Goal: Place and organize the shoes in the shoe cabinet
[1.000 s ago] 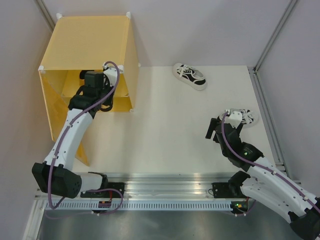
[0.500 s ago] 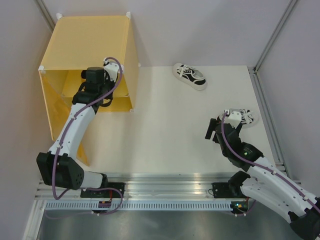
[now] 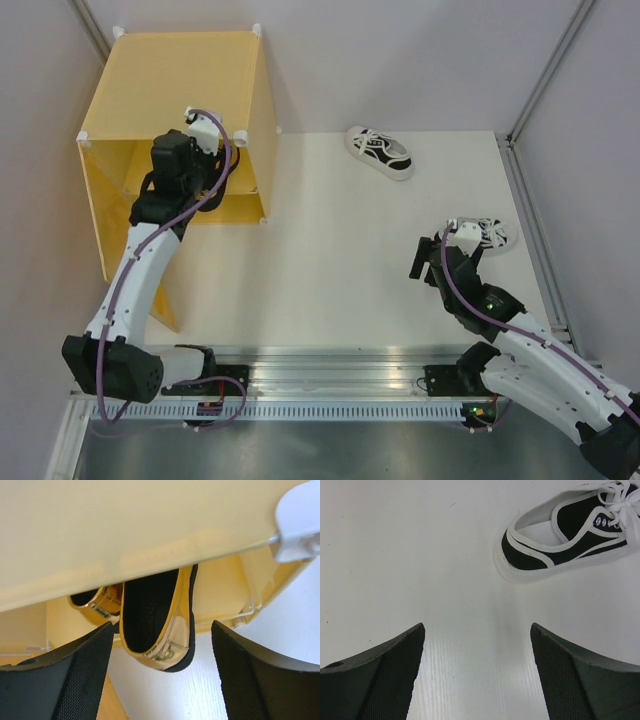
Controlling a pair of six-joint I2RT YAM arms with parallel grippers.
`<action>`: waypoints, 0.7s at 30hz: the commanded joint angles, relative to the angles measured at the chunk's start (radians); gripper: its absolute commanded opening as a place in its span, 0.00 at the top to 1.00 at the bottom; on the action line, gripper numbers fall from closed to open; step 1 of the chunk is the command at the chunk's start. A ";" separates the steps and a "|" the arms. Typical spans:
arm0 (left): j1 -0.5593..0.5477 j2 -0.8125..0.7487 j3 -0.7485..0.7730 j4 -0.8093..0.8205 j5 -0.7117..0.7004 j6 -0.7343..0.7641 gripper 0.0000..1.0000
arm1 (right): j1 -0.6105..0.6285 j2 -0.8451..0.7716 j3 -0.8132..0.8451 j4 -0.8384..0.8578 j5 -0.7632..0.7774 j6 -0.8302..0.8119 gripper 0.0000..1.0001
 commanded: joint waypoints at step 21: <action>-0.001 -0.315 -0.516 0.318 -0.143 -0.428 0.22 | -0.003 -0.033 -0.026 0.033 -0.018 -0.004 0.10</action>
